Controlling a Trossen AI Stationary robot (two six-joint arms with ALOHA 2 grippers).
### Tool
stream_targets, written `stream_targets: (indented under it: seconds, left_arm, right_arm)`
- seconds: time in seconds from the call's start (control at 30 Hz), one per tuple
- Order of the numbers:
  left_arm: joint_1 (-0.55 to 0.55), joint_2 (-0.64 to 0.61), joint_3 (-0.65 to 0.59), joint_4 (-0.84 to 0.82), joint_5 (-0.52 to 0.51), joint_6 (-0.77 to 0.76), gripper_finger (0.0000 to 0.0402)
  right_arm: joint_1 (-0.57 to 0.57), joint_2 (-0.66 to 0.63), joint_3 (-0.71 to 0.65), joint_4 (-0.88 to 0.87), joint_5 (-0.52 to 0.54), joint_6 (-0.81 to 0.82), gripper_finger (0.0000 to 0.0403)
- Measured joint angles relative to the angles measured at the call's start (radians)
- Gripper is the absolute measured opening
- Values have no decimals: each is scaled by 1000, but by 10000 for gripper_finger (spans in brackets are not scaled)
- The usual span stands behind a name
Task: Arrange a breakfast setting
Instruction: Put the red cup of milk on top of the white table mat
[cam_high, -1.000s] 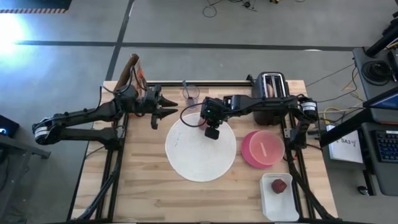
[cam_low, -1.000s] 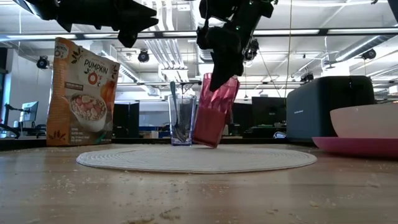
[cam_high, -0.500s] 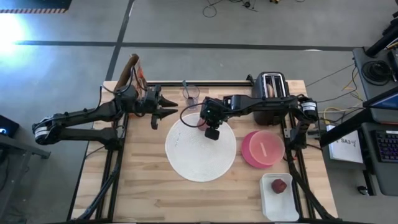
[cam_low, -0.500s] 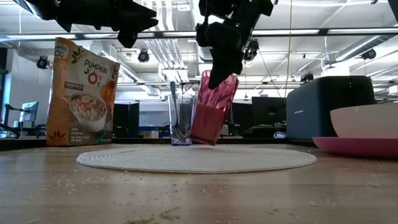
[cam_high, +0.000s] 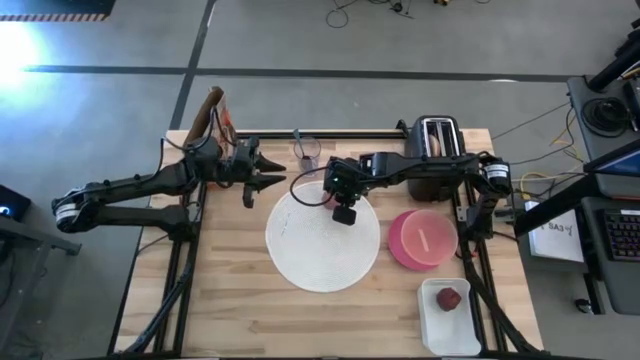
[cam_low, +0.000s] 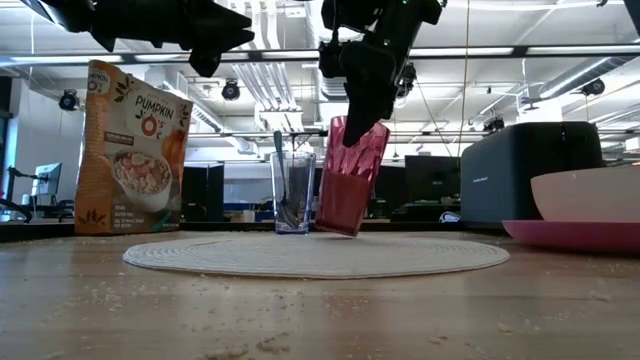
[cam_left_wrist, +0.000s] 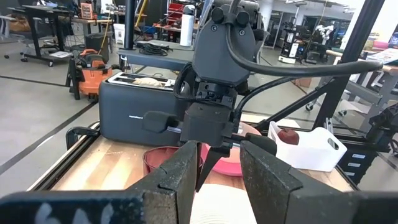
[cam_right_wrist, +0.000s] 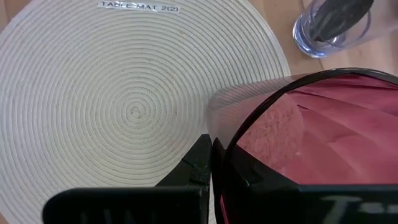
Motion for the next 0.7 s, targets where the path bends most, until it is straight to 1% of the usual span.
stream_targets:
  seconds: [0.33, 0.43, 0.7]
  left_arm:
    - [0, 0, 0, 0, 0, 0, 107]
    - [0, 0, 0, 0, 0, 0, 107]
    - [0, 0, -2, -11, 0, 0, 107]
  right_arm:
    - [2, 0, 0, 0, -1, -3, 14]
    - [2, 0, 2, 2, -1, -2, 30]
    - [2, 0, 2, 9, -1, -2, 90]
